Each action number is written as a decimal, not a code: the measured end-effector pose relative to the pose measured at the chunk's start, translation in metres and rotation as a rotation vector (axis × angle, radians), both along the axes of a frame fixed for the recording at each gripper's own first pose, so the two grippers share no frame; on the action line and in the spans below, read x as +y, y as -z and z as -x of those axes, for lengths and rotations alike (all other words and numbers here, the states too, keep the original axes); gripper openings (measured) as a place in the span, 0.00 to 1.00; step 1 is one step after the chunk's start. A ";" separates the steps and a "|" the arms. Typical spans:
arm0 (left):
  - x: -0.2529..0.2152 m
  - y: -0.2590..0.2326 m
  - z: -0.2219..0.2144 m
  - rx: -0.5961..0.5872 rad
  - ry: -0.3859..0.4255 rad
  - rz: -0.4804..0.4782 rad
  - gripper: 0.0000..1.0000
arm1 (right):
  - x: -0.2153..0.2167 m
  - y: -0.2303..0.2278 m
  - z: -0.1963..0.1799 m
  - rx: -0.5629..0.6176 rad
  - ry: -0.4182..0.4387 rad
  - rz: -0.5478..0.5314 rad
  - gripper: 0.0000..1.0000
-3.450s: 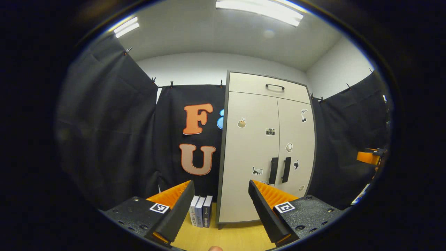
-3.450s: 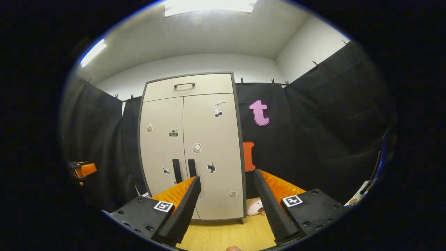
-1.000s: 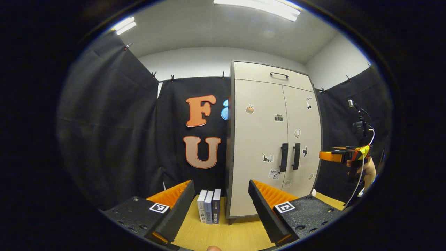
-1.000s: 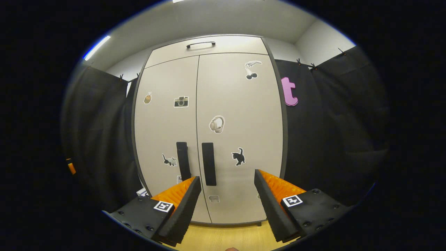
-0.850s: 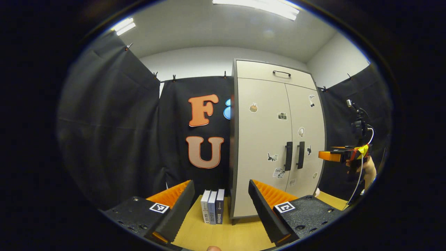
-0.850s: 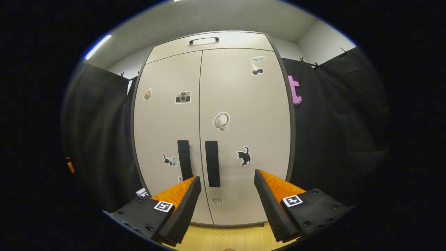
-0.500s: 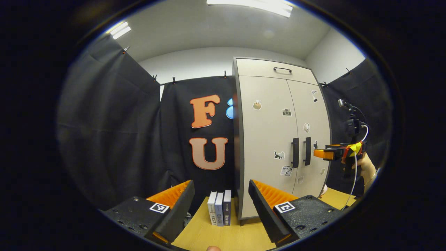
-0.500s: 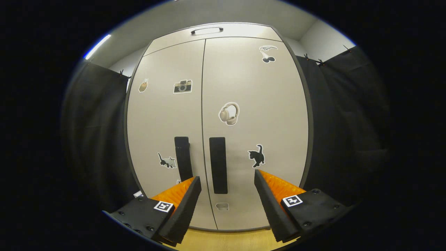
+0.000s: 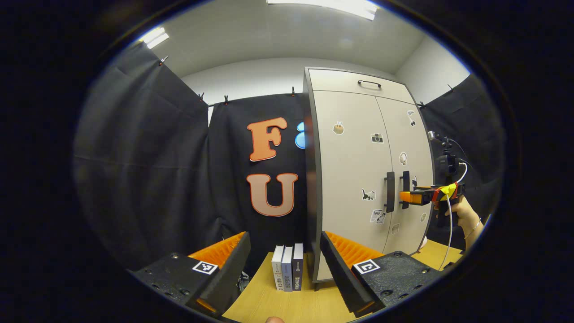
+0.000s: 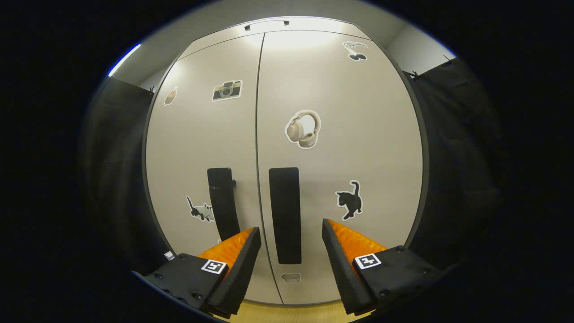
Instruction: Open the right door of the double-door shoe cabinet with the right hand, and open the left door with the left hand.
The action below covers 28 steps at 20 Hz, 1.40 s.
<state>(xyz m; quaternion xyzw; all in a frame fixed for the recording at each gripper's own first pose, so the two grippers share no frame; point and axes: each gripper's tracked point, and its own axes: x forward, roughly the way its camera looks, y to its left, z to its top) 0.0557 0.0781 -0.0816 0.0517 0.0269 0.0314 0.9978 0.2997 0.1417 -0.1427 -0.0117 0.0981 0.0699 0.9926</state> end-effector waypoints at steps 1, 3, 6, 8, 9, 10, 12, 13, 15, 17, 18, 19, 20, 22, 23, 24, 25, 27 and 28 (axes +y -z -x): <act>0.003 0.001 -0.002 0.000 -0.005 -0.001 0.94 | 0.001 0.003 -0.003 0.005 -0.003 -0.003 0.87; 0.007 0.003 -0.005 -0.001 -0.013 -0.005 0.94 | 0.002 0.004 -0.009 0.003 -0.002 0.001 0.65; 0.010 0.006 -0.008 0.003 -0.021 0.003 0.94 | 0.003 0.004 -0.014 0.002 0.015 -0.007 0.72; 0.012 0.008 -0.009 0.007 -0.023 0.004 0.94 | 0.001 0.003 -0.018 0.000 0.030 -0.014 0.72; 0.013 0.008 -0.009 0.007 -0.024 0.001 0.94 | 0.000 0.005 -0.021 0.000 0.037 -0.015 0.71; 0.013 0.008 -0.009 0.006 -0.025 -0.002 0.94 | 0.001 0.006 -0.023 0.004 0.032 -0.021 0.67; 0.014 0.007 -0.009 0.004 -0.026 -0.003 0.94 | 0.000 0.006 -0.021 0.007 0.036 -0.022 0.59; 0.014 0.006 -0.009 0.003 -0.027 -0.004 0.94 | 0.004 0.007 -0.023 0.008 0.030 -0.023 0.68; 0.014 0.006 -0.010 0.004 -0.028 -0.004 0.94 | 0.006 0.008 -0.020 0.019 0.018 -0.014 0.54; 0.012 0.009 -0.009 0.012 -0.028 -0.002 0.94 | 0.006 0.009 -0.022 0.014 0.034 -0.010 0.39; 0.011 0.009 -0.008 0.015 -0.027 0.001 0.94 | 0.005 0.009 -0.022 0.018 0.036 -0.012 0.39; 0.010 0.010 -0.007 0.017 -0.028 0.005 0.94 | 0.004 0.010 -0.022 0.024 0.037 -0.015 0.36; 0.010 0.010 -0.006 0.018 -0.031 0.011 0.94 | 0.005 0.010 -0.019 0.028 0.036 -0.022 0.30; 0.003 0.012 -0.005 0.025 -0.031 0.025 0.94 | 0.004 0.010 -0.017 0.041 0.022 -0.040 0.23; -0.001 0.013 -0.003 0.032 -0.025 0.030 0.94 | 0.003 0.011 -0.014 0.059 0.018 -0.062 0.23; -0.006 0.012 -0.002 0.036 -0.020 0.034 0.94 | 0.003 0.010 -0.012 0.068 0.011 -0.075 0.18; -0.009 0.011 0.000 0.037 -0.015 0.036 0.94 | 0.003 0.010 -0.008 0.079 0.001 -0.078 0.18; -0.017 0.010 0.006 0.035 -0.008 0.037 0.94 | 0.001 0.007 -0.001 0.083 -0.014 -0.070 0.18; -0.021 0.010 0.009 0.037 -0.006 0.038 0.94 | 0.000 0.006 0.003 0.082 -0.021 -0.062 0.18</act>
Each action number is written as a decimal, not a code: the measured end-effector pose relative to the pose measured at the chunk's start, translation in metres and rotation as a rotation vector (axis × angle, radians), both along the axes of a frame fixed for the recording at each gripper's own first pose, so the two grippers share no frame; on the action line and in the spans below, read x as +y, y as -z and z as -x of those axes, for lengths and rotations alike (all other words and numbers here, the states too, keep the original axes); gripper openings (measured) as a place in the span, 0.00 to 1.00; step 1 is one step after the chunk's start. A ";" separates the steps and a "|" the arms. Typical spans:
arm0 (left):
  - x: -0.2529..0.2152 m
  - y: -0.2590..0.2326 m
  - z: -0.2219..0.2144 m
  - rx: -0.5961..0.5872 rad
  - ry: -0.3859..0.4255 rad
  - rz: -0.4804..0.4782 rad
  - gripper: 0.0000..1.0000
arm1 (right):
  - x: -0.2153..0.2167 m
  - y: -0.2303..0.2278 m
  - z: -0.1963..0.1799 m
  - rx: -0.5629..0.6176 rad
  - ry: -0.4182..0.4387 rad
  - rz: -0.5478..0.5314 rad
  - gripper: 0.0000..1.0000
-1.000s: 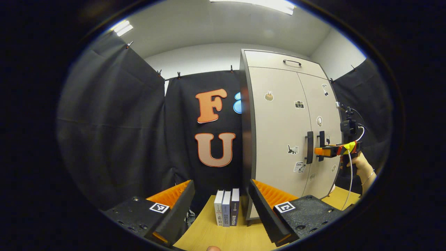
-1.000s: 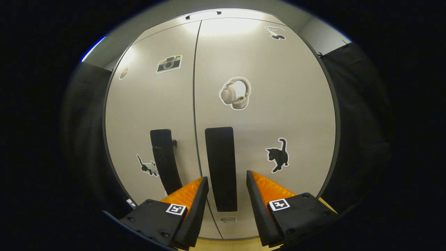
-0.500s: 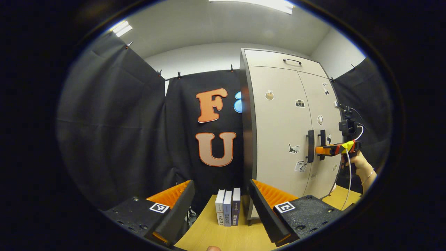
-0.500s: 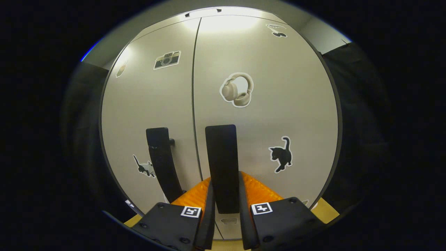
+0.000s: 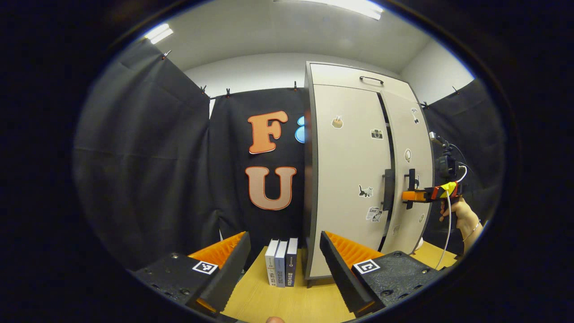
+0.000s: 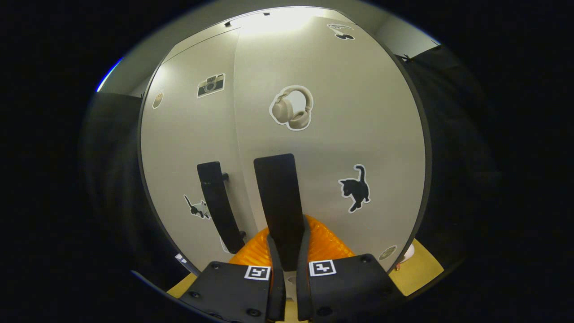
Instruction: Open the right door of the double-door shoe cabinet with the right hand, and open the left door with the left hand.
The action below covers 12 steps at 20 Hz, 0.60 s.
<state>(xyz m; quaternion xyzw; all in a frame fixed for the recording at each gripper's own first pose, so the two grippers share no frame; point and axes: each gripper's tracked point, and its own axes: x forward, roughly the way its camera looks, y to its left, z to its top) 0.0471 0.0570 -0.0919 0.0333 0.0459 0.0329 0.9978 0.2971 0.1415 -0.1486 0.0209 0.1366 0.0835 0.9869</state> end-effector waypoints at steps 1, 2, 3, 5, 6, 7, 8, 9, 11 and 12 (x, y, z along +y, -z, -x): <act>-0.004 0.000 0.004 0.002 0.003 -0.001 0.94 | -0.002 -0.001 0.005 -0.006 -0.008 0.013 0.18; -0.006 0.000 0.006 0.004 0.003 -0.005 0.94 | -0.005 -0.002 0.009 -0.010 -0.014 0.027 0.18; -0.009 -0.001 0.008 0.004 0.004 -0.009 0.94 | -0.006 -0.004 0.012 -0.015 -0.020 0.037 0.18; -0.017 -0.004 0.014 0.000 0.004 -0.012 0.94 | -0.010 -0.005 0.017 -0.019 -0.032 0.046 0.18; -0.022 -0.006 0.017 -0.003 0.006 -0.013 0.94 | -0.012 -0.007 0.020 -0.021 -0.037 0.045 0.18; -0.026 -0.008 0.018 -0.007 0.008 -0.014 0.94 | -0.014 -0.008 0.022 -0.024 -0.043 0.047 0.18; -0.031 -0.011 0.021 -0.010 0.013 -0.016 0.94 | -0.015 -0.008 0.024 -0.027 -0.047 0.053 0.18; -0.037 -0.014 0.024 -0.014 0.020 -0.017 0.94 | -0.018 -0.009 0.026 -0.032 -0.052 0.060 0.18; -0.048 -0.017 0.031 -0.018 0.035 -0.018 0.94 | -0.021 -0.010 0.028 -0.040 -0.057 0.070 0.18; -0.053 -0.018 0.033 -0.019 0.044 -0.019 0.94 | -0.022 -0.010 0.030 -0.041 -0.059 0.071 0.18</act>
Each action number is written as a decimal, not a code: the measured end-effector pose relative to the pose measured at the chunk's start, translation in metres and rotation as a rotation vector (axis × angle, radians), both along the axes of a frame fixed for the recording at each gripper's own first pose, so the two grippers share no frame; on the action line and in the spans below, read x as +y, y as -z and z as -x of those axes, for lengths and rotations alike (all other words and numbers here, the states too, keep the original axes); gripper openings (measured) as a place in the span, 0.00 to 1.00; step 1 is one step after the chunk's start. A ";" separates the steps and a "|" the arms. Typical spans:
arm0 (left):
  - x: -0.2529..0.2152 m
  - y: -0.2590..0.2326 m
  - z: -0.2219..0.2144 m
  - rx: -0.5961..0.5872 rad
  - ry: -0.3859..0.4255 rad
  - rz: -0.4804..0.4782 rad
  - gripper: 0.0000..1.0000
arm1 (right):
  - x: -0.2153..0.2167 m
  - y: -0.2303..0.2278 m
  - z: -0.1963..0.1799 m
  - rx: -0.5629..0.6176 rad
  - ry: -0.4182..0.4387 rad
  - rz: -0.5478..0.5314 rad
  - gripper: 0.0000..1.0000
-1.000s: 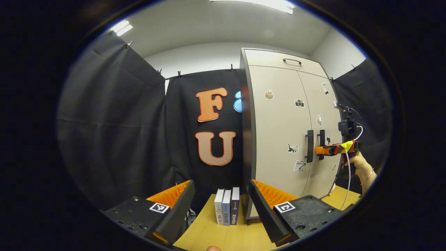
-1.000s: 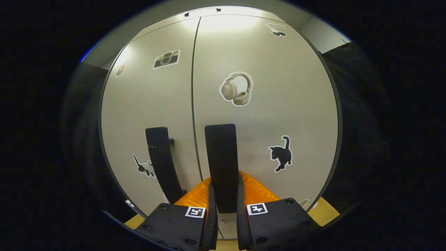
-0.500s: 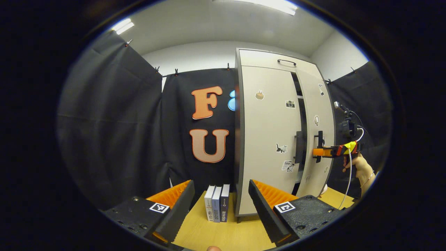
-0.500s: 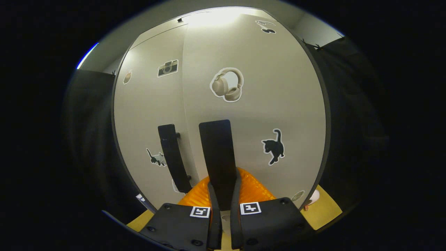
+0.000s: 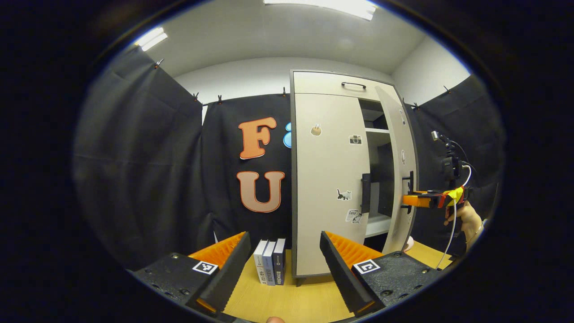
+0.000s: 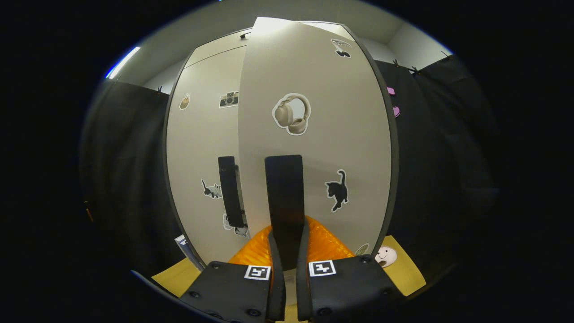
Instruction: Open the right door of the double-door shoe cabinet with the right hand, and open the left door with the left hand.
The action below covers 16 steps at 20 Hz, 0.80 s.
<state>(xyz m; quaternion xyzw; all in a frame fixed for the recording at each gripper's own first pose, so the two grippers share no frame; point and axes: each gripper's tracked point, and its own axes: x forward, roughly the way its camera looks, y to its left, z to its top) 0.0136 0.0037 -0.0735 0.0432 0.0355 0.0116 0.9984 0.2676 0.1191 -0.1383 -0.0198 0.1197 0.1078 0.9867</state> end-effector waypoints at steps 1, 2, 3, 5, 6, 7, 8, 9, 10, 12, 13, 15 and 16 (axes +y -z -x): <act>-0.006 -0.001 0.003 0.000 0.010 0.000 0.94 | -0.002 -0.001 0.002 -0.002 -0.001 0.000 0.18; -0.010 -0.002 0.005 0.000 0.018 0.000 0.94 | -0.003 -0.001 0.003 -0.003 0.000 0.003 0.18; -0.014 -0.002 0.008 0.001 0.025 0.002 0.94 | -0.005 -0.001 0.004 -0.006 0.002 0.009 0.18; -0.019 -0.002 0.009 0.008 0.031 0.005 0.92 | -0.009 -0.002 0.006 -0.012 0.006 0.025 0.18; -0.020 -0.001 0.009 0.011 0.031 0.003 0.94 | -0.012 -0.002 0.007 -0.015 0.006 0.030 0.18; -0.021 -0.001 0.009 0.013 0.029 0.001 0.94 | -0.013 -0.003 0.008 -0.016 0.003 0.030 0.18; -0.022 -0.001 0.008 0.014 0.027 -0.001 0.94 | -0.014 -0.003 0.010 -0.017 0.000 0.024 0.18; -0.023 -0.001 0.008 0.014 0.026 -0.002 0.96 | -0.014 -0.004 0.011 -0.015 -0.002 0.018 0.18; -0.023 0.000 0.006 0.014 0.027 -0.001 0.94 | -0.015 -0.005 0.012 -0.016 -0.002 0.014 0.18; -0.026 0.001 0.004 0.016 0.029 0.007 0.94 | -0.019 -0.005 0.014 -0.019 -0.001 0.020 0.18; -0.028 0.001 0.002 0.019 0.030 0.011 0.94 | -0.020 -0.006 0.014 -0.021 0.001 0.023 0.18; -0.033 0.004 0.001 0.025 0.030 0.012 0.94 | -0.023 -0.006 0.016 -0.022 0.003 0.022 0.18; -0.033 0.005 0.002 0.029 0.029 0.011 0.94 | -0.024 -0.006 0.017 -0.023 0.004 0.021 0.17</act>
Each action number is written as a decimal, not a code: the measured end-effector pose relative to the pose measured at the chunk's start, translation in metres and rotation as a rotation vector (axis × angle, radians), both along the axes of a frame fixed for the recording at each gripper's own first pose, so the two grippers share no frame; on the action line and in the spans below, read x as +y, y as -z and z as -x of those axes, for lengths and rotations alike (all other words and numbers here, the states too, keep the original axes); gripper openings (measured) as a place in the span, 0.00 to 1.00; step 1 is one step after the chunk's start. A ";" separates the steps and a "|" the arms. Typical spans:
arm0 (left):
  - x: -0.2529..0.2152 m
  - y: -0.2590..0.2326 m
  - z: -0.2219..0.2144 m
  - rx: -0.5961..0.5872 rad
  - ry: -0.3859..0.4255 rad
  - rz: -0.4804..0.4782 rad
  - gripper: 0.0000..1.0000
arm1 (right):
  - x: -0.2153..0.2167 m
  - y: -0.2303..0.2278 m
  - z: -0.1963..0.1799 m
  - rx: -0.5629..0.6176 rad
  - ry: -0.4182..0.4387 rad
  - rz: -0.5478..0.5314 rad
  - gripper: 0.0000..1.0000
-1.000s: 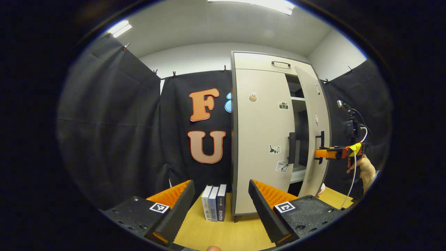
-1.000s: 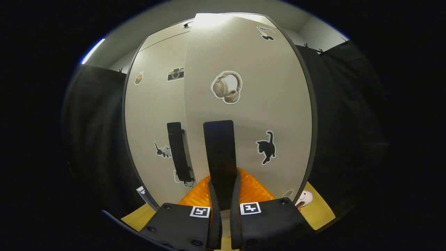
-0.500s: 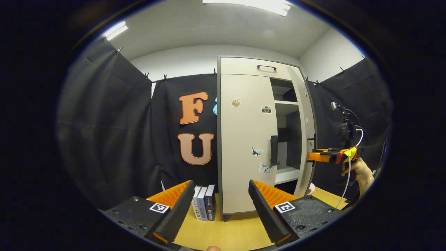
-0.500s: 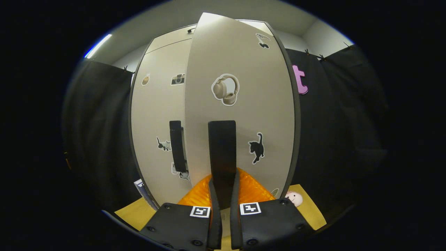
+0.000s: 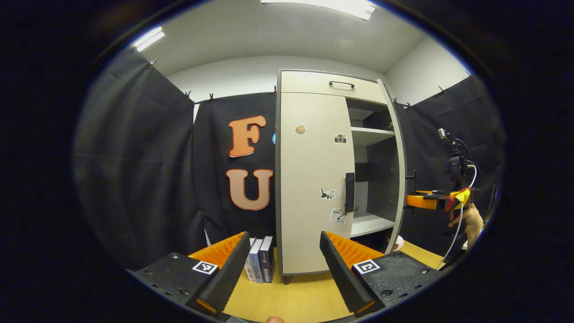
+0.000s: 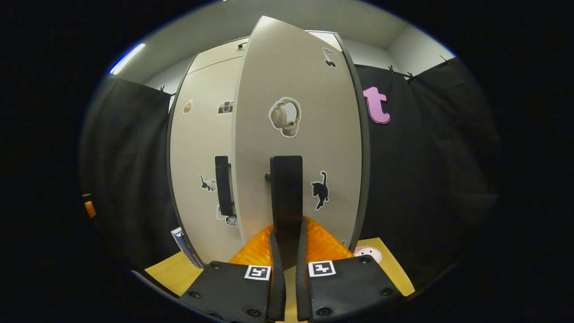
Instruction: Open the right door of the double-door shoe cabinet with the right hand, and open the left door with the left hand.
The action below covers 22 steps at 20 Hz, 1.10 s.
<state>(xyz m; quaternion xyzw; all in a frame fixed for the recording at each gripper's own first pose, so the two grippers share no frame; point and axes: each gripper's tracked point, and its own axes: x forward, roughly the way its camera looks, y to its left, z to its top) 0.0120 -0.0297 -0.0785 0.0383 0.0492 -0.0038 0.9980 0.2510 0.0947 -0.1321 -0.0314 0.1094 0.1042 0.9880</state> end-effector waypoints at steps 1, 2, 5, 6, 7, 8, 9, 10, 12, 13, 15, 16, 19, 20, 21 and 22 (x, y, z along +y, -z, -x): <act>-0.001 0.001 0.000 0.003 0.000 -0.001 0.94 | -0.002 -0.001 0.001 -0.001 0.002 0.002 0.17; -0.002 0.001 0.000 0.006 0.002 -0.003 0.94 | -0.003 -0.001 0.001 -0.005 0.004 0.004 0.18; -0.005 0.001 -0.003 0.005 0.003 -0.009 0.94 | -0.009 -0.003 0.003 -0.011 0.016 0.000 0.17; -0.006 0.001 -0.004 0.002 0.002 -0.014 0.94 | -0.012 -0.003 0.004 -0.014 0.018 0.004 0.17; -0.008 -0.001 -0.004 -0.001 0.001 -0.019 0.94 | -0.014 -0.004 0.004 -0.016 0.023 0.003 0.17; -0.009 -0.001 -0.004 -0.001 0.002 -0.020 0.94 | -0.017 -0.004 0.005 -0.017 0.031 0.004 0.17; -0.012 0.000 -0.004 0.000 0.006 -0.013 0.94 | -0.019 -0.004 0.005 -0.020 0.040 0.005 0.17; -0.016 -0.001 -0.003 0.003 0.015 -0.003 0.94 | -0.022 -0.005 0.005 -0.027 0.048 0.006 0.16; -0.023 -0.001 -0.002 0.007 0.026 0.009 0.94 | -0.028 -0.007 0.003 -0.048 0.067 0.014 0.16; -0.025 -0.002 -0.002 0.007 0.027 0.009 0.94 | -0.033 -0.008 0.003 -0.057 0.082 0.022 0.16; -0.030 -0.003 -0.002 0.009 0.030 0.010 0.94 | -0.044 -0.010 0.003 -0.068 0.114 0.043 0.16; -0.034 -0.003 -0.004 0.011 0.033 0.013 0.94 | -0.048 -0.011 0.003 -0.072 0.129 0.045 0.16; -0.045 -0.005 -0.007 0.007 0.040 0.028 0.94 | -0.059 -0.012 0.005 -0.073 0.178 0.042 0.08; -0.048 -0.005 -0.008 0.006 0.041 0.030 0.94 | -0.061 -0.013 0.005 -0.076 0.183 0.041 0.12; -0.052 -0.005 -0.010 0.007 0.045 0.031 0.94 | -0.063 -0.013 0.005 -0.076 0.185 0.042 0.07; -0.056 -0.003 -0.011 0.009 0.049 0.031 0.94 | -0.063 -0.012 0.006 -0.077 0.184 0.044 0.07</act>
